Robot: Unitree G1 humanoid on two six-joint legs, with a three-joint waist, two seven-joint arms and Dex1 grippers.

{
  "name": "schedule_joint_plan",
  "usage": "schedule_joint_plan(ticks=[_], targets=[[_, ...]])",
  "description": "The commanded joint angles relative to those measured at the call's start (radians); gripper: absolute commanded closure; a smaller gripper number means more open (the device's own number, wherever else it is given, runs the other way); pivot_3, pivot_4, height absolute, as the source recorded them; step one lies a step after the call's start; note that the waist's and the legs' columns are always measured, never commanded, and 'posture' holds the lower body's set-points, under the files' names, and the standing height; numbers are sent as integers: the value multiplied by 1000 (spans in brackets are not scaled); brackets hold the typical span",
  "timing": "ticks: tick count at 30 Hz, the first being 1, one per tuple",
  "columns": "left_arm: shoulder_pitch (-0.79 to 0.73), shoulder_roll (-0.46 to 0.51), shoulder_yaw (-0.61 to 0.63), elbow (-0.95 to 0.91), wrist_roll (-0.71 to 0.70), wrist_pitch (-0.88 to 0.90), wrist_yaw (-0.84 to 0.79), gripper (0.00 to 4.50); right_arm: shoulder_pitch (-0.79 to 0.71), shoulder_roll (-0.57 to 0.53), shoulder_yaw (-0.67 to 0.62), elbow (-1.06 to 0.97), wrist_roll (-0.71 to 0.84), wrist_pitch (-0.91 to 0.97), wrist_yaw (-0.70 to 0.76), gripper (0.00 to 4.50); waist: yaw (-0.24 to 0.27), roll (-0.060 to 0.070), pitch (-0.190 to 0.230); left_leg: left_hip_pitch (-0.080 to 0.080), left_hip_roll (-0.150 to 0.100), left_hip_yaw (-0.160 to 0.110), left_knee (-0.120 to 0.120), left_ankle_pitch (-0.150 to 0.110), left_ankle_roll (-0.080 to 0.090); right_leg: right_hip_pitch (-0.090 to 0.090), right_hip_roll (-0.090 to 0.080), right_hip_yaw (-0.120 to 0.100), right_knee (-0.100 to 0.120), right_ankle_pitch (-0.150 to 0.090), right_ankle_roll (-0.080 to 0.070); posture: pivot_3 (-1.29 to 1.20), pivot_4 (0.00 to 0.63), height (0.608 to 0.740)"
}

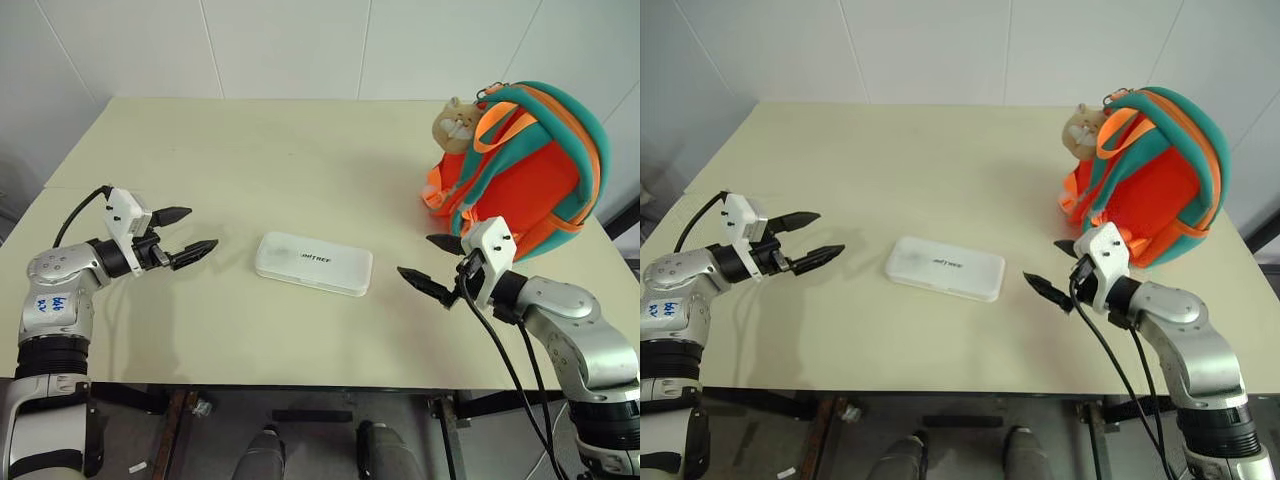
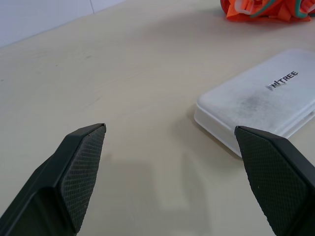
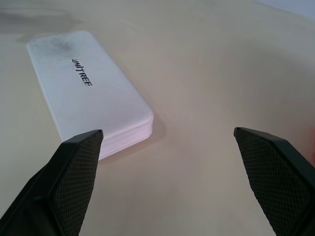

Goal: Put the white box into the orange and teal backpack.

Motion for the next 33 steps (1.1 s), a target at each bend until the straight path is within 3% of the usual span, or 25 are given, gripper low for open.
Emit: schedule_joint_plan(ticks=[1, 14, 15, 18, 28, 31, 33], targets=[[-31, 3, 2, 1, 7, -10, 4, 17, 3, -8, -40, -46, 18, 4, -14, 0, 0, 0, 0, 0, 0, 0, 0, 0, 0, 0, 0, 0, 0, 0, 0, 0, 150, 740], [-106, -16, -31, 98, 52, -61, -9, 17, 22, 8, -30, -91, 14, 67, -82, 0, 1, 0, 0, 0, 0, 1, 1, 0, 0, 0, 0, 1, 0, 0, 0, 0, 150, 740], [-109, -17, -28, 100, 45, -66, -24, 0, 24, 16, -34, -92, 5, 48, -93, 184, -1, 0, 0, 0, 0, 1, 0, 0, 0, 0, 0, 1, -1, 0, 0, 0, 150, 740], [-118, -22, -11, 86, 25, -71, -36, 608, 19, 47, -35, -51, -12, 12, -117, 899, -2, 0, 0, 0, 0, 1, 0, 0, 0, 0, 0, 1, 0, 0, 0, 0, 150, 740], [-152, -22, -24, 120, 49, -69, -32, 3658, -21, 94, 18, -33, -64, -12, -151, 4319, -2, 0, 0, 0, 0, 1, 1, 0, 0, 0, 1, 1, 0, 0, 0, 0, 150, 740], [-147, -24, -30, 115, 55, -68, -28, 4453, -38, 116, 41, -30, -69, 7, -161, 4500, -2, 0, 0, 0, 0, 1, 1, 0, 0, 0, 1, 1, 0, 0, 0, 0, 150, 740], [-152, -30, -41, 117, 63, -62, -26, 4453, -45, 125, 63, -12, -81, 5, -161, 4500, -1, 0, 0, 0, 0, 1, 1, 0, 0, 0, 1, 1, 0, 0, 0, 0, 150, 740]])
